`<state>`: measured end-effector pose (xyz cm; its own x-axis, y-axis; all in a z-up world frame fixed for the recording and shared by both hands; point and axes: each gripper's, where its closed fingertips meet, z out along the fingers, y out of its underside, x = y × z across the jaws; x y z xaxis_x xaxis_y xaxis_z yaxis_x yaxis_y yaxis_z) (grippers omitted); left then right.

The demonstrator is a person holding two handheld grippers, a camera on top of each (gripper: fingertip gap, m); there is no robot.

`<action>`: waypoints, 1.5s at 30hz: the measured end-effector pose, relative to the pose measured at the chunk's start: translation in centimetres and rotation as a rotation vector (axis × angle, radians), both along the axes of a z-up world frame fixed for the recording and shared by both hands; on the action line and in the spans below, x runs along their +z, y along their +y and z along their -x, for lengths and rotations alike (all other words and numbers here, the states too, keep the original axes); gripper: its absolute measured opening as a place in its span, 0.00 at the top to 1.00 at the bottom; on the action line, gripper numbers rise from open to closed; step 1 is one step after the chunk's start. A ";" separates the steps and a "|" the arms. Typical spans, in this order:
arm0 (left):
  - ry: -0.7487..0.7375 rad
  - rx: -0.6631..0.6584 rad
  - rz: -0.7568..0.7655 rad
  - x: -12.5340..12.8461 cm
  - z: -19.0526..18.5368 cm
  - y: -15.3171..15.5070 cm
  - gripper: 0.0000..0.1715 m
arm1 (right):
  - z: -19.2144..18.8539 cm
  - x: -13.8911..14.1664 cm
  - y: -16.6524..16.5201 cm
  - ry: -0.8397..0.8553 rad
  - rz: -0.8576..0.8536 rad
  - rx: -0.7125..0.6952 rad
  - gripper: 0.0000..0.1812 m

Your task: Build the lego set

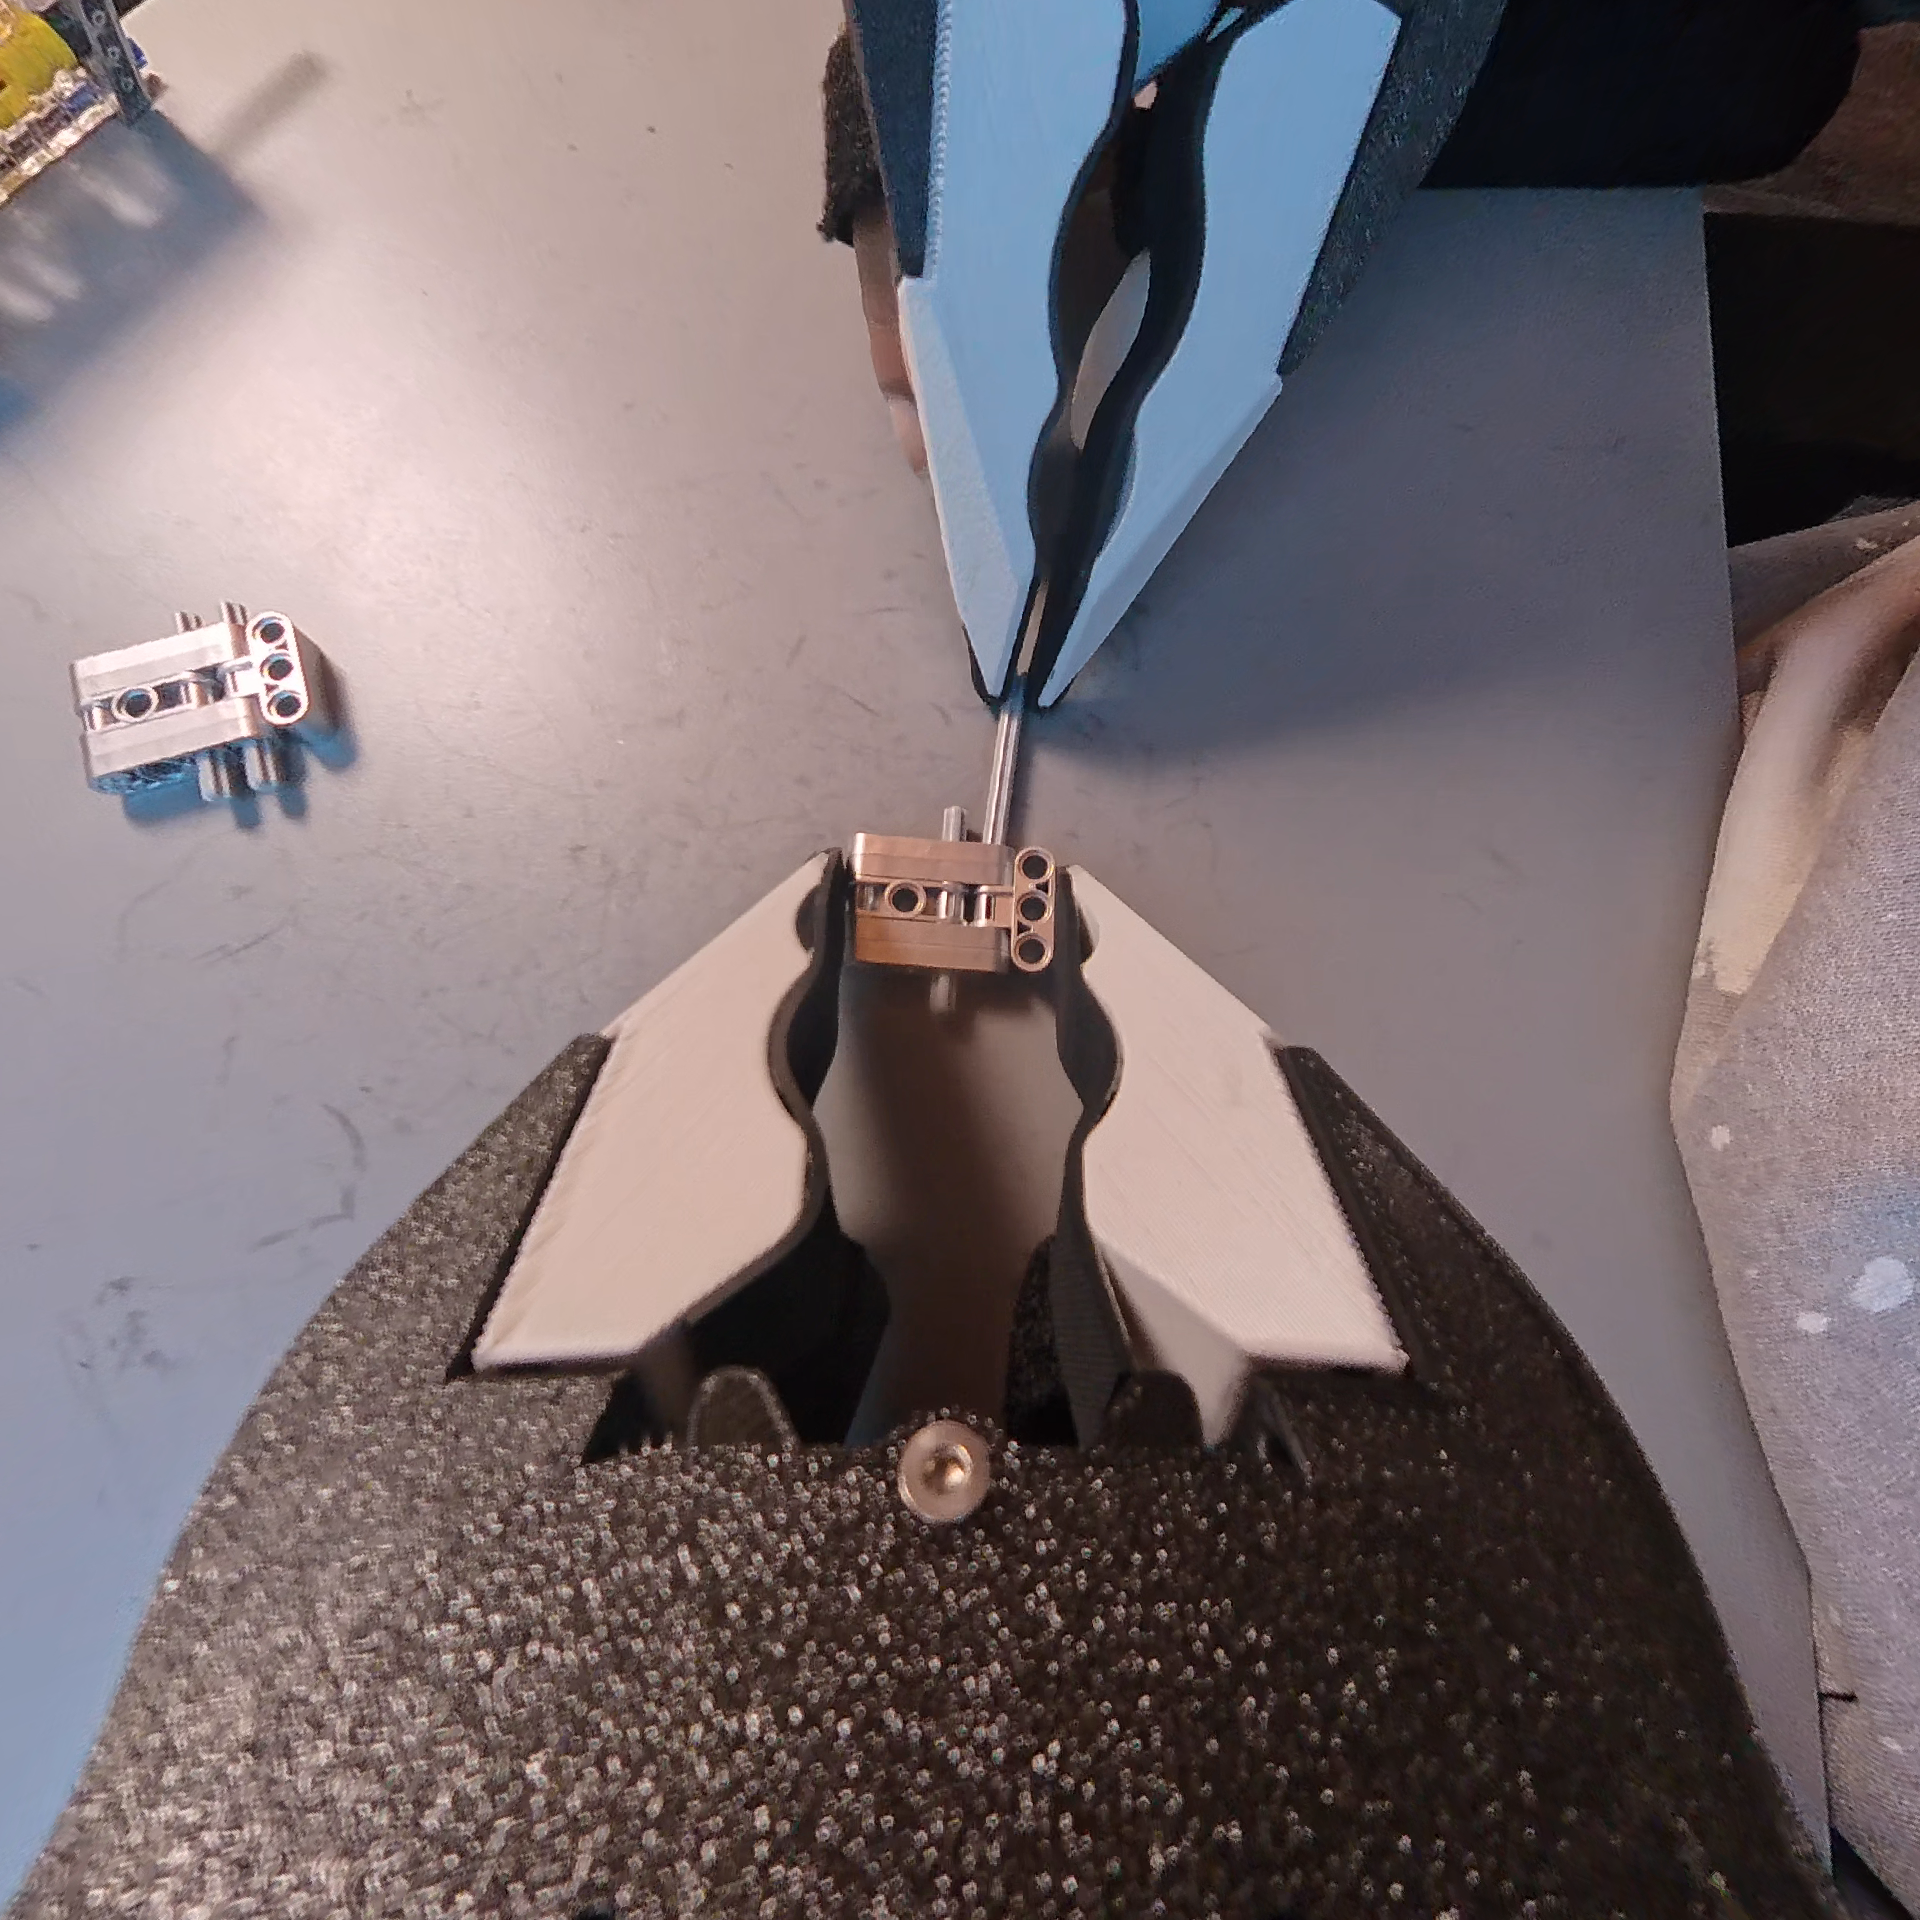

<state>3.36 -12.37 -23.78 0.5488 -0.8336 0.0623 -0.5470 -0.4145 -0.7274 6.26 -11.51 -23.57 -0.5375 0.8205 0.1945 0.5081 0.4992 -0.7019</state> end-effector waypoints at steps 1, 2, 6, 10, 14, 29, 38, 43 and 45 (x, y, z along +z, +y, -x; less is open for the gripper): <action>-0.002 0.000 -0.001 0.0 0.0 0.0 0.78 | 0.0 0.0 0.0 0.007 -0.010 0.001 0.99; -0.003 -0.001 -0.002 0.0 0.0 0.0 0.78 | 0.0 0.0 0.0 0.014 -0.020 0.003 0.99; -0.005 0.001 -0.004 0.0 0.0 0.0 0.78 | -0.1 0.1 -0.1 0.053 -0.073 0.014 0.99; -0.010 0.006 -0.005 0.0 0.0 0.0 0.78 | -0.1 0.1 -0.1 0.095 -0.133 0.022 0.99; -0.013 0.016 -0.009 0.0 0.0 0.0 0.78 | -0.2 0.2 -0.2 0.131 -0.179 0.040 0.99; -0.024 0.037 -0.021 0.2 -0.1 0.1 0.73 | -0.1 0.4 0.1 0.154 -0.199 0.028 0.99; -0.029 0.007 -0.095 3.0 -0.9 0.0 0.85 | 0.1 2.5 0.2 0.246 -0.201 0.008 0.99; -0.037 -0.017 -0.073 3.1 -1.3 -0.2 0.96 | 0.1 3.6 -0.2 0.290 -0.205 0.016 0.99; -0.035 -0.030 -0.074 3.0 -1.5 -0.4 0.99 | 0.0 3.8 -0.1 0.298 -0.207 0.012 0.99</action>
